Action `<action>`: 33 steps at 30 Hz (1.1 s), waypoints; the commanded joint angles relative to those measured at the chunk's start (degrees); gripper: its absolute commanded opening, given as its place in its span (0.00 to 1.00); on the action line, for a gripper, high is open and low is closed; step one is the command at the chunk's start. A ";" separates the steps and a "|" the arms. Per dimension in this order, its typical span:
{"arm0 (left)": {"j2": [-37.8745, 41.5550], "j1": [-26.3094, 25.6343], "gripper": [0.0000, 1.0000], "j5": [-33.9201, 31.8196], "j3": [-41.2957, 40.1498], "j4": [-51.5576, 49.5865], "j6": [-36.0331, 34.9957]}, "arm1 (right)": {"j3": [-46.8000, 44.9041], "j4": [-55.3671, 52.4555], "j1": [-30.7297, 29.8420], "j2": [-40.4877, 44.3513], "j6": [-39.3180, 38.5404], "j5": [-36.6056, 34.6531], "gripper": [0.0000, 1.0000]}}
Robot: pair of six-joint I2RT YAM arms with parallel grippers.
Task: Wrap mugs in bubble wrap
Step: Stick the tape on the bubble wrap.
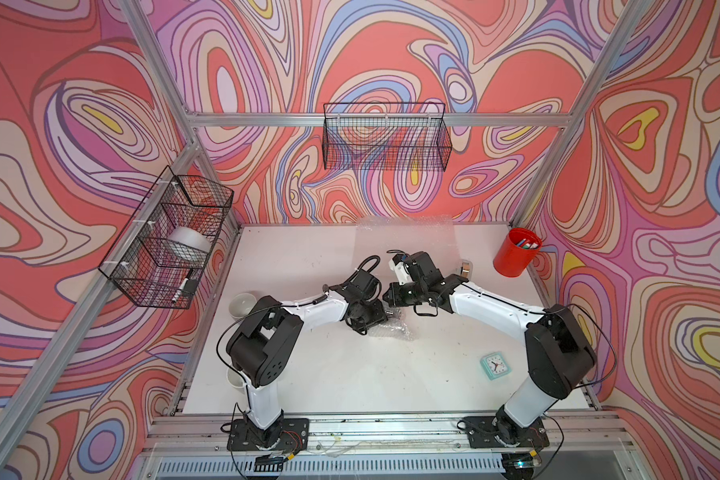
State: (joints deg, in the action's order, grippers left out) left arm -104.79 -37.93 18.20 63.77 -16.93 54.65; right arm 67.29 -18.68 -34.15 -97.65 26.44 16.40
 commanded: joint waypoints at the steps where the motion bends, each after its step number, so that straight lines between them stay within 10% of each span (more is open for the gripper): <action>1: -2.14 -0.56 0.55 0.52 -0.39 -2.80 -0.42 | 1.43 0.12 0.35 -2.82 0.01 -3.42 0.00; 23: -2.07 -0.53 0.55 0.58 -0.61 -2.89 -0.51 | 3.34 -0.23 0.67 -9.53 1.78 -5.29 0.00; 33: -2.39 -0.53 0.55 0.70 -0.32 -2.89 -0.34 | 4.28 -3.71 0.57 0.81 0.22 -17.94 0.03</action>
State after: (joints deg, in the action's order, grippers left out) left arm -104.79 -37.89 18.26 63.77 -16.91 54.63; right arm 72.03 -20.34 -33.56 -103.04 27.83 3.99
